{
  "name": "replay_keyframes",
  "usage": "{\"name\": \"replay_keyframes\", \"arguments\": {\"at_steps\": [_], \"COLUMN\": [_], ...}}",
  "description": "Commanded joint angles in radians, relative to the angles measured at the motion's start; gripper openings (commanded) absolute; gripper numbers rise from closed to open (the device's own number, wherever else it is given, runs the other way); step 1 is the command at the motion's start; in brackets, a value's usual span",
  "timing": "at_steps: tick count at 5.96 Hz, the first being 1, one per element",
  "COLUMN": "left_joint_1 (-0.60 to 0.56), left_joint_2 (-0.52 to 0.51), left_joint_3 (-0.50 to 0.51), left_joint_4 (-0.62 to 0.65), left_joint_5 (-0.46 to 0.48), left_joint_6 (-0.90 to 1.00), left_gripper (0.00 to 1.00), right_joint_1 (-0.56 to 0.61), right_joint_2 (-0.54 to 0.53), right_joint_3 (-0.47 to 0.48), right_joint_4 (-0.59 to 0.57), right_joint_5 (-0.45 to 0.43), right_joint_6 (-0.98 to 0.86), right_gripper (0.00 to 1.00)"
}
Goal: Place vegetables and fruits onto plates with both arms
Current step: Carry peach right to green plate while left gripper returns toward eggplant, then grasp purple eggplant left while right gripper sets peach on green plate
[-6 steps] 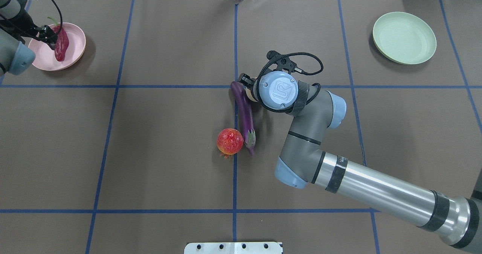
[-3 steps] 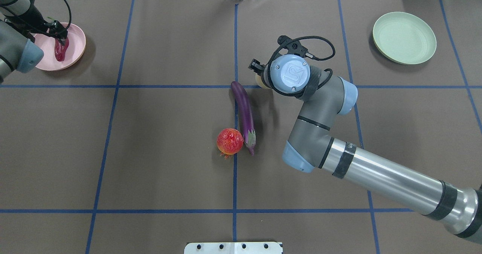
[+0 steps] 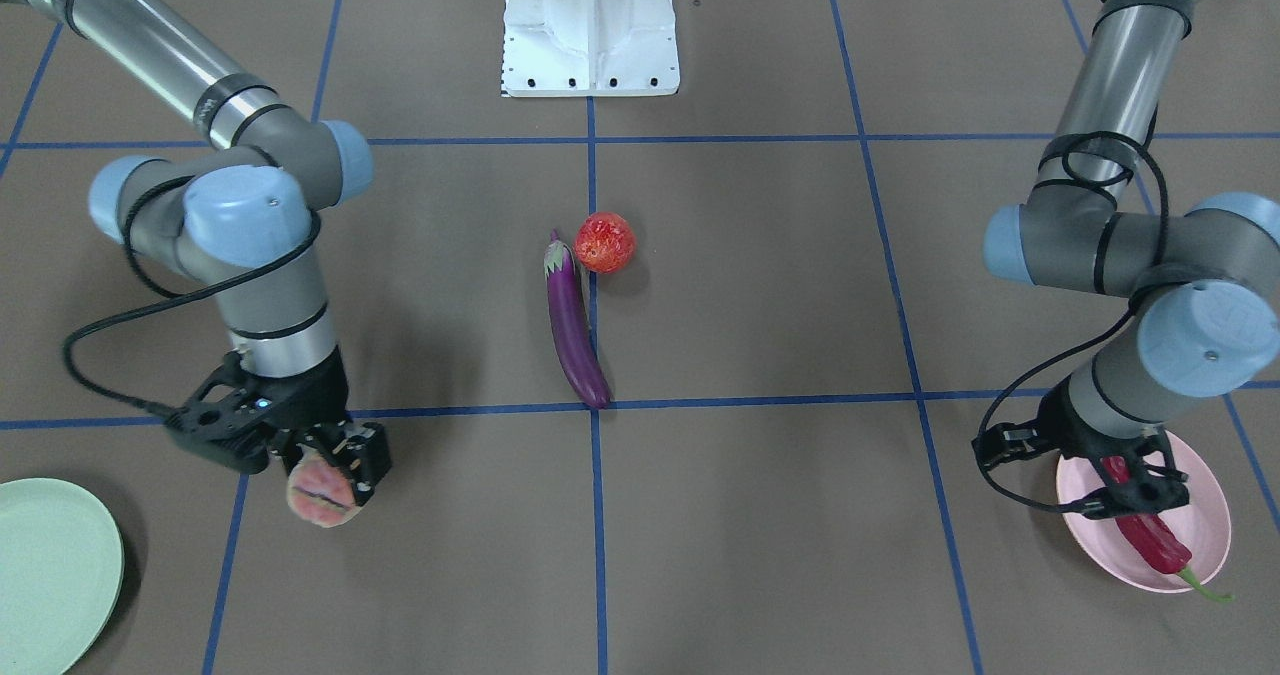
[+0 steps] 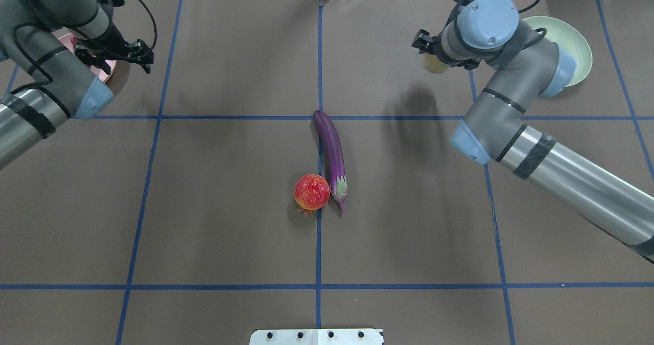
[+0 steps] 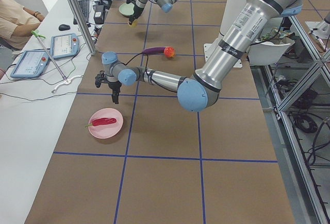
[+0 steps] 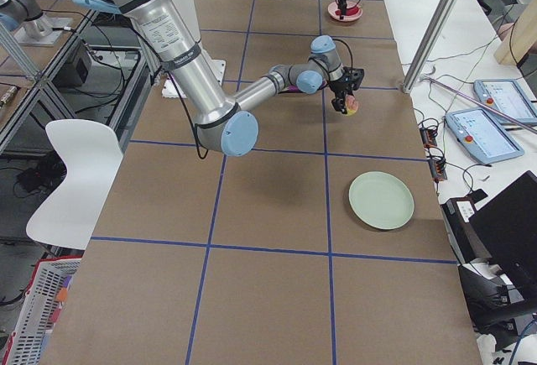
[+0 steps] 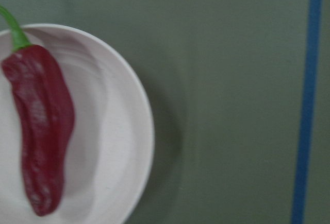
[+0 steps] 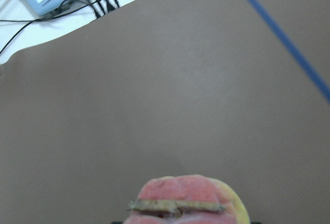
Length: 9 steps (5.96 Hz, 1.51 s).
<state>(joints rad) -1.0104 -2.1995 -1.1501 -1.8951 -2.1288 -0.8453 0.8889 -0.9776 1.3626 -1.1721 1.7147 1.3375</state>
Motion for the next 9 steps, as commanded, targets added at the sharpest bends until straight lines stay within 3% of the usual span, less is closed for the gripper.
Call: {"name": "replay_keyframes", "arguments": {"at_steps": [1, 4, 6, 7, 8, 9], "left_joint_1": [0.099, 0.26, 0.286, 0.286, 0.308, 0.355], "left_joint_2": [-0.092, -0.207, -0.241, -0.246, -0.262, -0.308], "left_joint_3": [-0.007, -0.005, -0.007, -0.008, -0.01, -0.005], "left_joint_4": [0.004, 0.01, 0.013, 0.016, 0.036, 0.062], "left_joint_5": [0.006, 0.09, 0.116, 0.116, 0.116, 0.118], "left_joint_6": [-0.183, -0.383, -0.386, -0.406, -0.444, -0.492], "left_gripper": [1.0, 1.0, 1.0, 1.0, 1.0, 1.0], "right_joint_1": [0.15, 0.234, 0.236, 0.234, 0.231, 0.232], "right_joint_2": [-0.056, -0.108, -0.15, -0.162, -0.17, -0.177], "right_joint_3": [-0.069, -0.202, -0.266, -0.264, -0.264, -0.254], "right_joint_4": [0.0, 0.049, 0.202, 0.231, 0.235, 0.248], "right_joint_5": [0.071, 0.066, 0.002, -0.009, -0.01, -0.007], "right_joint_6": [-0.177, -0.233, -0.172, -0.112, -0.112, -0.112], "right_gripper": [0.0, 0.0, 0.0, 0.36, 0.99, 1.0]}}
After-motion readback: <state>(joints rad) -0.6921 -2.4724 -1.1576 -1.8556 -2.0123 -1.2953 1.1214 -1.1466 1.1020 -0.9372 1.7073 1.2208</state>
